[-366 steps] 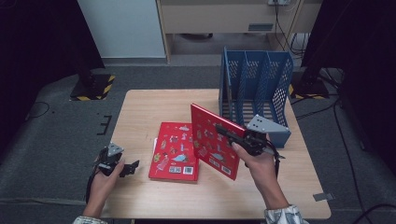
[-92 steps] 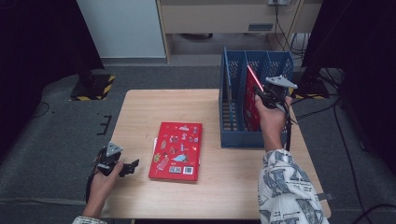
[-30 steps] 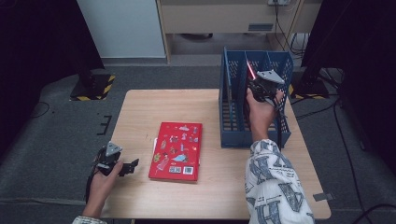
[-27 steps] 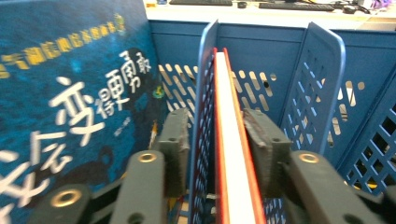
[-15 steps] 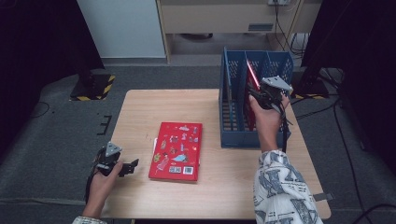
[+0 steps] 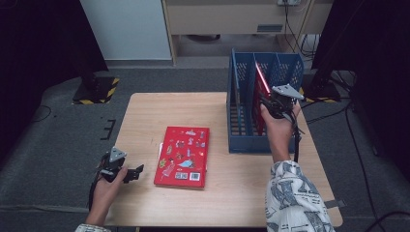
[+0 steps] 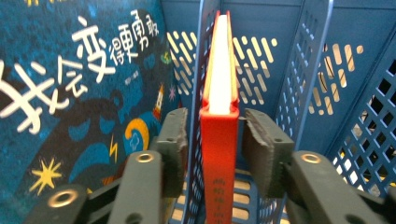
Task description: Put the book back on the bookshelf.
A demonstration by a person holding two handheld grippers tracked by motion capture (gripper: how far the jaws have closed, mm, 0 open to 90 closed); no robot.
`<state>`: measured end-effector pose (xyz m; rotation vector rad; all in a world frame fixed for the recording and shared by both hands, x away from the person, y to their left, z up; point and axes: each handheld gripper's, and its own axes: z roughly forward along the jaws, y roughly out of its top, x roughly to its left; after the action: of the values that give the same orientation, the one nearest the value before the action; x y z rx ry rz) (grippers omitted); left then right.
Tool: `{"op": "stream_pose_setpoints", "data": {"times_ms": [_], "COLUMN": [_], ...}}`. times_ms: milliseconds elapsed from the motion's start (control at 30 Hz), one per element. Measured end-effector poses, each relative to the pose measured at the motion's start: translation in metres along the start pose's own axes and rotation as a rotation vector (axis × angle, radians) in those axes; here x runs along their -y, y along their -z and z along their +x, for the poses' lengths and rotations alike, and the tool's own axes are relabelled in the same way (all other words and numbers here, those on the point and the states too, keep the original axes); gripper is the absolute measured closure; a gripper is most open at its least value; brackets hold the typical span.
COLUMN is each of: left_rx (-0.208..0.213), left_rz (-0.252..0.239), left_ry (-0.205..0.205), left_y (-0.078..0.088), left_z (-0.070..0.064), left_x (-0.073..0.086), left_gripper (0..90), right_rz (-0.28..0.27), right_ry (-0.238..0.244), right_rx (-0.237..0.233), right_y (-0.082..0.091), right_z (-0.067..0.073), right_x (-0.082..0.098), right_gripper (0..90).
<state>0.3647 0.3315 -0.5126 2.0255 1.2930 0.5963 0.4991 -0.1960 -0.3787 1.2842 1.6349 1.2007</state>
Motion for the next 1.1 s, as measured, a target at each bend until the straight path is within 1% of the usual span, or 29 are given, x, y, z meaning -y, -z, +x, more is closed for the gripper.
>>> {"op": "stream_pose_setpoints", "data": {"times_ms": [67, 167, 267, 367, 400, 467, 633, 800, 867, 1000, 1067, 1100], "left_rx": [0.000, 0.000, 0.000, 0.001, 0.001, 0.000, 0.001, 0.003, 0.003, 0.002, 0.002, 0.001], "left_rz": [0.001, 0.001, 0.000, 0.000, 0.000, -0.001, 0.000, 0.002, 0.001, 0.000, 0.000, 0.000], "left_ry": [0.000, 0.001, 0.000, 0.001, 0.000, 0.001, 0.000, -0.002, -0.003, -0.005, -0.007, -0.009], "left_y": [0.000, 0.000, 0.000, 0.000, 0.000, 0.000, 0.000, -0.001, -0.001, -0.001, -0.001, -0.001], "left_z": [0.000, 0.000, 0.000, 0.000, 0.000, 0.000, 0.000, 0.000, 0.000, 0.000, 0.000, 0.000], "left_x": [0.000, 0.000, 0.000, 0.000, 0.000, 0.000, 0.000, 0.000, 0.000, -0.001, -0.001, -0.001], "left_gripper": [5.6, 5.6, 5.6, 5.6, 5.6, 5.6, 5.6, 5.6, 5.6, 5.6, 5.6, 5.6], "right_rz": [0.005, 0.005, 0.010, 0.015, 0.018, 0.018, 0.013, 0.009, 0.004, -0.003, -0.015, -0.019], "right_ry": [0.009, 0.017, 0.026, 0.030, 0.036, 0.031, 0.025, 0.019, 0.012, 0.000, -0.001, -0.009], "right_rx": [-0.002, 0.015, 0.041, 0.057, 0.057, 0.060, 0.043, 0.028, 0.023, -0.006, -0.012, -0.017], "right_y": [0.000, 0.001, 0.001, 0.000, 0.000, 0.000, -0.002, -0.002, -0.002, 0.000, 0.003, 0.005], "right_z": [0.001, 0.003, 0.006, 0.009, 0.010, 0.013, 0.020, 0.022, 0.020, 0.018, 0.017, 0.016], "right_x": [0.001, 0.001, 0.000, -0.002, -0.002, -0.003, -0.003, -0.004, -0.004, -0.004, -0.003, -0.002], "right_gripper": [67.7, 74.7, 76.1, 76.2, 76.0, 75.4, 71.5, 66.5, 61.2, 49.7, 44.3, 42.0]}}
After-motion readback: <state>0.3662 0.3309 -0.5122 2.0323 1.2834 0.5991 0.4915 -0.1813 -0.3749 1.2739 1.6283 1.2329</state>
